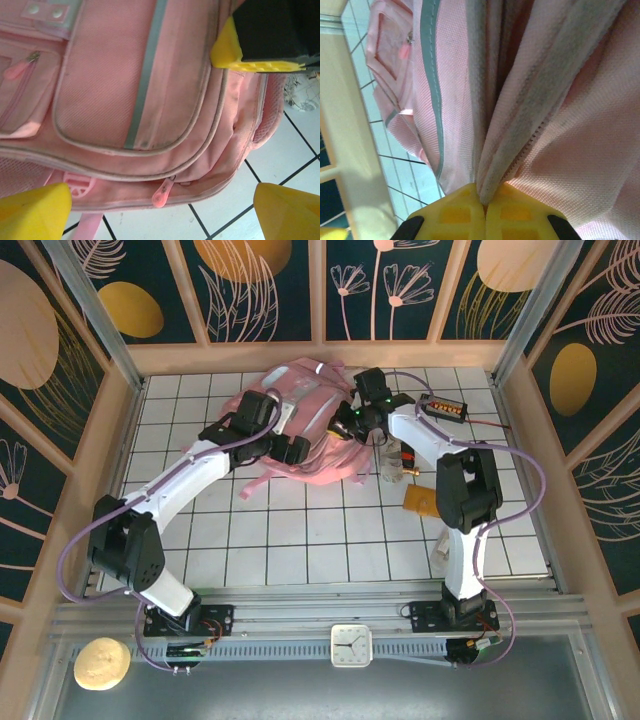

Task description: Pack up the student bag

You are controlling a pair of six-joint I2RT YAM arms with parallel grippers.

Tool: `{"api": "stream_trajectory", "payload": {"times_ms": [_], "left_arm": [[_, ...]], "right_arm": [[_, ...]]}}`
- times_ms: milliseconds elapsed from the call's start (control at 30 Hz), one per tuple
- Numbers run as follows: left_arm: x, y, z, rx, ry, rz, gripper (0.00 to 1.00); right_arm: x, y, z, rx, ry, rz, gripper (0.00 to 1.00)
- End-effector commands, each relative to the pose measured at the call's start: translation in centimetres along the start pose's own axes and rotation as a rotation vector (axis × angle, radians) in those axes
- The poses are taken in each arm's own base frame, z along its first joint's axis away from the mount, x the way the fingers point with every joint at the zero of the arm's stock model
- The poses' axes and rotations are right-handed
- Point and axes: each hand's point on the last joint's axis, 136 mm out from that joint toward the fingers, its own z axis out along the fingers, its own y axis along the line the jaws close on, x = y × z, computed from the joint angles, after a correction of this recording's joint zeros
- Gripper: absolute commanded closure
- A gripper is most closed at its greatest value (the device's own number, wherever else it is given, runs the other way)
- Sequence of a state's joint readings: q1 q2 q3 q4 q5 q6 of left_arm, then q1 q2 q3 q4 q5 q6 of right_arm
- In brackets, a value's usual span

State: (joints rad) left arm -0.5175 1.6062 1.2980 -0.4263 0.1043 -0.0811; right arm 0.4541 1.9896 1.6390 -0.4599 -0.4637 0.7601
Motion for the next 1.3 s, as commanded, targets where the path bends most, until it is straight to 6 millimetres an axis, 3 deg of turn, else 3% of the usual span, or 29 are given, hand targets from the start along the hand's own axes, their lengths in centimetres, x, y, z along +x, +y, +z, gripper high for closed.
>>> {"api": "stream_trajectory", "payload": {"times_ms": [0, 100, 200, 267, 367, 433, 533, 633, 933, 1267], "left_arm": [[-0.9, -1.4, 1.2, 0.043, -0.015, 0.101, 0.07], [-0.8, -1.0, 2.0, 0.009, -0.004, 0.116, 0.09], [-0.4, 0.1, 2.1, -0.045, 0.012, 0.125, 0.10], [0.0, 0.2, 1.6, -0.056, 0.011, 0.141, 0.10], [1.1, 0.3, 0.4, -0.060, 0.011, 0.166, 0.09], [2.2, 0.4, -0.2, -0.059, 0.019, 0.175, 0.08], [3.5, 0.9, -0.7, -0.078, 0.032, 0.165, 0.08], [3.9, 1.5, -0.7, -0.084, 0.036, 0.138, 0.08], [2.6, 1.4, -0.4, -0.081, 0.024, 0.134, 0.08], [2.3, 1.3, 0.3, -0.071, 0.025, 0.123, 0.09]], "right_arm": [[0.4, 7.6, -5.0, -0.191, -0.054, -0.069, 1.00], [1.9, 8.3, -5.4, -0.219, -0.030, -0.044, 1.00], [4.6, 8.4, -5.3, -0.224, 0.022, -0.016, 1.00], [6.6, 7.7, -5.0, -0.204, 0.072, 0.000, 0.83], [7.9, 4.9, -5.2, -0.124, 0.097, 0.004, 0.55], [6.5, 2.8, -6.4, -0.072, 0.069, 0.000, 0.49], [3.4, 1.2, -8.0, 0.015, 0.008, -0.048, 0.42], [1.6, -0.4, -7.3, 0.067, 0.028, -0.084, 0.41], [-0.2, -4.0, -4.3, 0.088, 0.063, -0.062, 0.41], [-0.5, -5.4, -1.1, 0.083, 0.110, -0.038, 0.42]]}}
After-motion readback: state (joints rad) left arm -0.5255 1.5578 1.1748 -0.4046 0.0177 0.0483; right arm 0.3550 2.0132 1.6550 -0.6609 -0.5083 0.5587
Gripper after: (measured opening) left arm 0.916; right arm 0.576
